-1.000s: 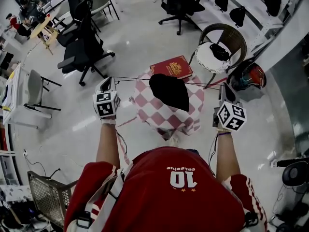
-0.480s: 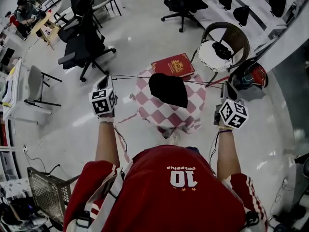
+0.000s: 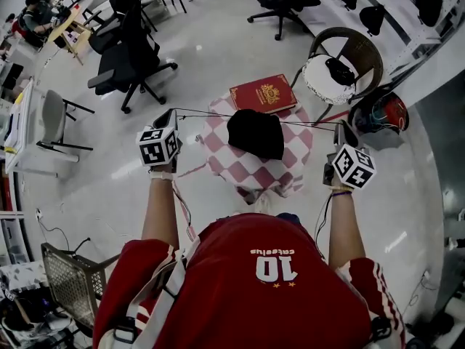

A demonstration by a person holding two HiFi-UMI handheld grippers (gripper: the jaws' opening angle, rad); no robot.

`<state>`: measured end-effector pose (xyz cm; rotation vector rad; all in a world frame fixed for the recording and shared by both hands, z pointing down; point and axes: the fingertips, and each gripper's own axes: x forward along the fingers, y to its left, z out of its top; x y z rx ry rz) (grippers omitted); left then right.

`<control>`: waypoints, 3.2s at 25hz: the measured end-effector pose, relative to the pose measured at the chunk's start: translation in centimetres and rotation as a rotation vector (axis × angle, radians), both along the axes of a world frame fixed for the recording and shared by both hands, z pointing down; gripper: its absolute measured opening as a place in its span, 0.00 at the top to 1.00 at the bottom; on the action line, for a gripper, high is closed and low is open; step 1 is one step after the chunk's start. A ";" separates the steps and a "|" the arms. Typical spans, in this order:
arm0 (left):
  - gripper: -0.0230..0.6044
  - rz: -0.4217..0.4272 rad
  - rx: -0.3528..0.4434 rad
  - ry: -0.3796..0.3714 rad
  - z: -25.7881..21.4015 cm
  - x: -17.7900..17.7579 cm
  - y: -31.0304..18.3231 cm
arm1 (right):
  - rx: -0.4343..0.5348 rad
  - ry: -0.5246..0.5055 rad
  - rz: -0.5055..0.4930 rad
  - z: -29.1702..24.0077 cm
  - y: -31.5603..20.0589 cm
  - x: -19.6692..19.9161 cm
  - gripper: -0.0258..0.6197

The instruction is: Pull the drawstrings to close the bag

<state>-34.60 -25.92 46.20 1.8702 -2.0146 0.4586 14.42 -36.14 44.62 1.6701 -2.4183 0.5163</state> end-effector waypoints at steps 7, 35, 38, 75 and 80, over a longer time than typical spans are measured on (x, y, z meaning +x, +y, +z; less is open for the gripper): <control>0.95 0.053 -0.021 0.041 1.7 2.4 -2.3 | -0.026 0.010 -0.017 1.3 -1.7 0.1 0.94; 0.87 0.261 -0.160 0.119 8.5 9.8 -2.4 | -0.266 0.038 -0.190 9.2 0.9 -2.1 0.93; 0.86 0.256 -0.151 0.123 8.1 9.5 -2.1 | -0.324 0.050 -0.248 9.8 1.8 -2.4 0.93; 0.86 0.405 0.020 0.175 1.9 12.2 2.6 | -0.227 0.057 -0.473 2.6 13.4 -2.8 0.81; 0.86 0.413 0.105 0.192 -1.0 11.4 4.0 | -0.113 0.107 -0.429 -0.5 14.1 -4.3 0.81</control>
